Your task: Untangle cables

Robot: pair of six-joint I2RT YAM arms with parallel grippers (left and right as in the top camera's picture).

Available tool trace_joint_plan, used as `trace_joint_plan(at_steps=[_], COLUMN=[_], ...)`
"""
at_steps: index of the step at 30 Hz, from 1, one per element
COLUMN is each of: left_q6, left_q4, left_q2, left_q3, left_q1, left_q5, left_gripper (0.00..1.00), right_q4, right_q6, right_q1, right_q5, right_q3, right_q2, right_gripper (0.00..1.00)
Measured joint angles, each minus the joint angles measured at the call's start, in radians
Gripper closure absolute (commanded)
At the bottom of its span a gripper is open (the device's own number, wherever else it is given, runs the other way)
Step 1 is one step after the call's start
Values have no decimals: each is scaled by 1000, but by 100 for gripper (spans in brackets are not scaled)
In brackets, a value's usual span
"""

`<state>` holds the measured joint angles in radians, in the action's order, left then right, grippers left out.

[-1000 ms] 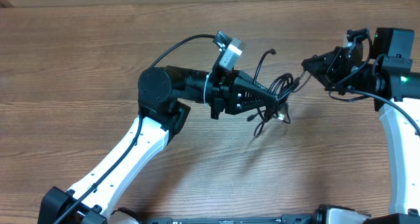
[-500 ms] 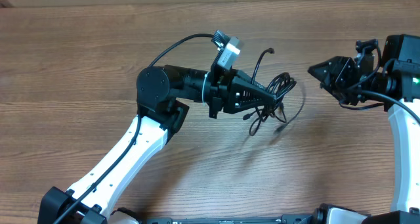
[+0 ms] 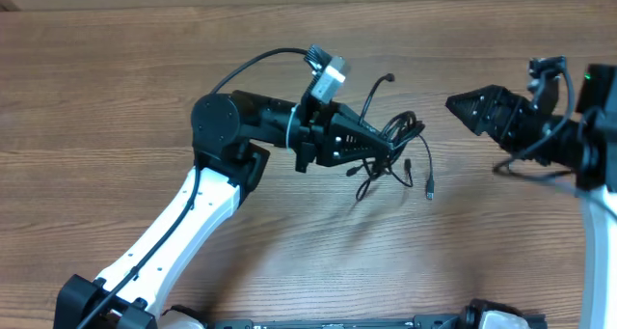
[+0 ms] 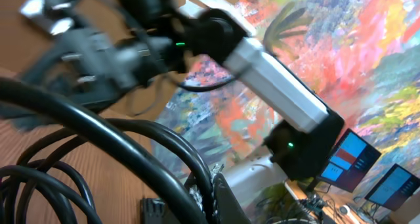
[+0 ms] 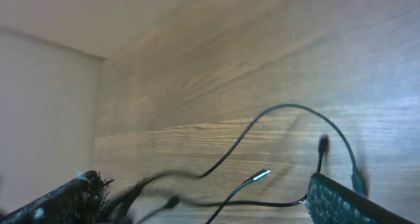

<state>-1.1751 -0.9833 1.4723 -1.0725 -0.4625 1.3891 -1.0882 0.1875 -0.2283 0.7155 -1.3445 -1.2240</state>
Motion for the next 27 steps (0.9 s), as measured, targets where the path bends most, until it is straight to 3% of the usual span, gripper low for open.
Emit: trace_joint_plan(at_steps=[13,21,27], left_q6=[23,38,119], left_q4=[-3,-11,-12], left_q2=[0,0,0], left_q3=[0,0,0], left_q1=[9,-18,-52], left_q5=[67,143,173], left_gripper=[96,96,96], right_q4=[-43,-139,-185], right_q6=[-138,-200,-256], right_q1=[20,19,19], right_q5=[21,20,-12], right_q3=[0,0,0], right_q2=[366,370,367], right_gripper=[0,0,0])
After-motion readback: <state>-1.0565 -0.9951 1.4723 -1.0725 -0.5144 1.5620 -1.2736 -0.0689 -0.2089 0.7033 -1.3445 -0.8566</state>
